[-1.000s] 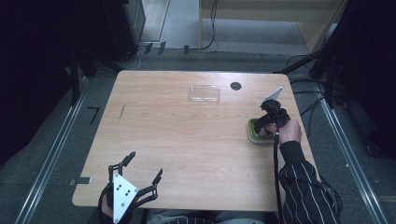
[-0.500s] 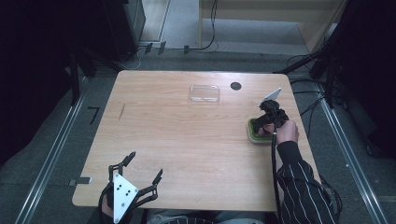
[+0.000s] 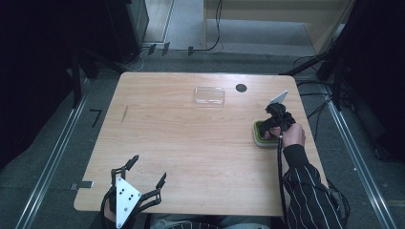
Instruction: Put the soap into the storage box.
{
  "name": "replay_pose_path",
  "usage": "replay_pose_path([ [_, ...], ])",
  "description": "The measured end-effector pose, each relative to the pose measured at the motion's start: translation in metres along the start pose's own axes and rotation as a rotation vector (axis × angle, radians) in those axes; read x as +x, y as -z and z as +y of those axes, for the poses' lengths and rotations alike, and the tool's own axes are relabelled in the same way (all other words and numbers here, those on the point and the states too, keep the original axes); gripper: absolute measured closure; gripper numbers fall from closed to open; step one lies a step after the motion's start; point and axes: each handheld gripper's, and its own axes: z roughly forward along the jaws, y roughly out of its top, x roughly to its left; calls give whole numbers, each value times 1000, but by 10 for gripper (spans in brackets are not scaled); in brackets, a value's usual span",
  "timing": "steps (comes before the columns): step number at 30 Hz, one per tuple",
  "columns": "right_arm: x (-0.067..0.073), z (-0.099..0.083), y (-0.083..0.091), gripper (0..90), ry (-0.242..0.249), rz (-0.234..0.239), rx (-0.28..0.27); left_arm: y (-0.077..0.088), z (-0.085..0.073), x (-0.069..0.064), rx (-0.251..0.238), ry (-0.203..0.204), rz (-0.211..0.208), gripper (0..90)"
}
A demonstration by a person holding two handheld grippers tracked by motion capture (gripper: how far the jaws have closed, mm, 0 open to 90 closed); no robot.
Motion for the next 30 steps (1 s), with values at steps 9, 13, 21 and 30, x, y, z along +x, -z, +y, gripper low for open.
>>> replay_pose_path([
  [9, 1, 0, 0, 139, 2, -7, -6, 1, 0, 0, -1, 0, 0, 131],
  [13, 1, -1, 0, 138, 2, -15, -4, 1, 0, 0, 0, -3, -1, 131],
  [21, 2, -2, 7, 132, 6, -22, -23, 0, 0, 0, -5, 1, -1, 131],
  [30, 5, -10, 20, 72, 29, -27, -45, -3, 1, -1, -7, -6, -17, 131],
])
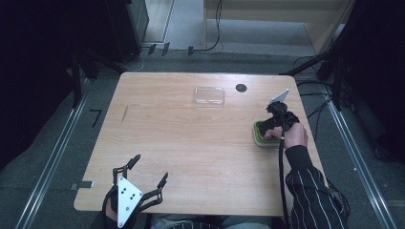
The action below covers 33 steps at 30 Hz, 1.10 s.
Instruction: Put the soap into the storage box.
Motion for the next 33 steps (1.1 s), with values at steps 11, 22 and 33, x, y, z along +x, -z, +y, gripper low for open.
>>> replay_pose_path([
  [11, 8, -14, 12, 0, 38, 6, 13, -1, 0, 0, -1, -2, 0, 131],
  [22, 19, -33, 19, 0, 85, 0, 27, -1, 0, 0, -2, 0, 0, 131],
  [33, 34, -60, 28, 0, 140, 26, 46, -1, 0, 0, -2, -1, 1, 131],
])
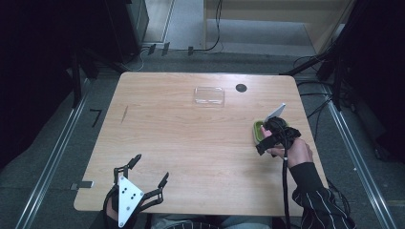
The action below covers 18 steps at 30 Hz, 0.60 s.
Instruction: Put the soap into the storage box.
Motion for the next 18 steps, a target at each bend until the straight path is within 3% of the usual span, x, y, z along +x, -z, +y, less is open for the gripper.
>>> replay_pose_path([
  [18, 13, -38, -11, 4, 58, -4, 57, 0, 0, 0, 1, -2, 1, 131],
])
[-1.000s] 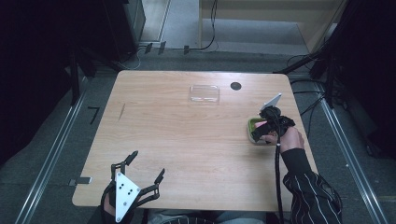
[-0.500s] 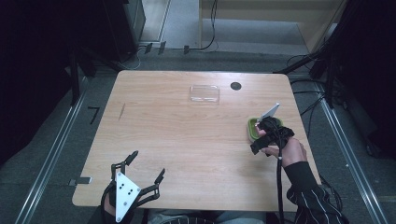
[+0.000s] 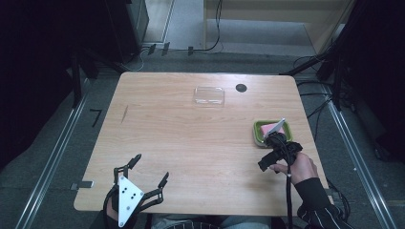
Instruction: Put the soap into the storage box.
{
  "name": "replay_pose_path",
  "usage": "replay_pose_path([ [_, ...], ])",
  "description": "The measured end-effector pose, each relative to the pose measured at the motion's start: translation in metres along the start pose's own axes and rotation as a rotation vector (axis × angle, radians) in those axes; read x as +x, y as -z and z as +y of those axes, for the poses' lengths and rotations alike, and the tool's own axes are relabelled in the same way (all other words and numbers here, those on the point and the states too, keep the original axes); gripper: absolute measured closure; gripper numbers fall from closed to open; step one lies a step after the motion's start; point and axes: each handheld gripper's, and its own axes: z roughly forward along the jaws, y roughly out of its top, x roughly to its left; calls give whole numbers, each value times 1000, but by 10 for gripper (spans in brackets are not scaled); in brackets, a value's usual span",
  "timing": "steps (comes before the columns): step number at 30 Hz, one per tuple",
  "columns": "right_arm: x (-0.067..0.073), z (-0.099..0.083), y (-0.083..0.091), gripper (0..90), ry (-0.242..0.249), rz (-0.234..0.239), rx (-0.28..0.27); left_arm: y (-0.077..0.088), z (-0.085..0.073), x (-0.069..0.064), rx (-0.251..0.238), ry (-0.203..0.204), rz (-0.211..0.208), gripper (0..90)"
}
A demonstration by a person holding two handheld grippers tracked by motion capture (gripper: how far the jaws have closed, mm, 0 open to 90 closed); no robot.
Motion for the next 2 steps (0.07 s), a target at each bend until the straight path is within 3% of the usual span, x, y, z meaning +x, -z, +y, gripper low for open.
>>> replay_pose_path([
  [2, 2, -3, -2, 5, 8, 2, 6, 0, 0, 0, 0, 1, 0, 131],
])
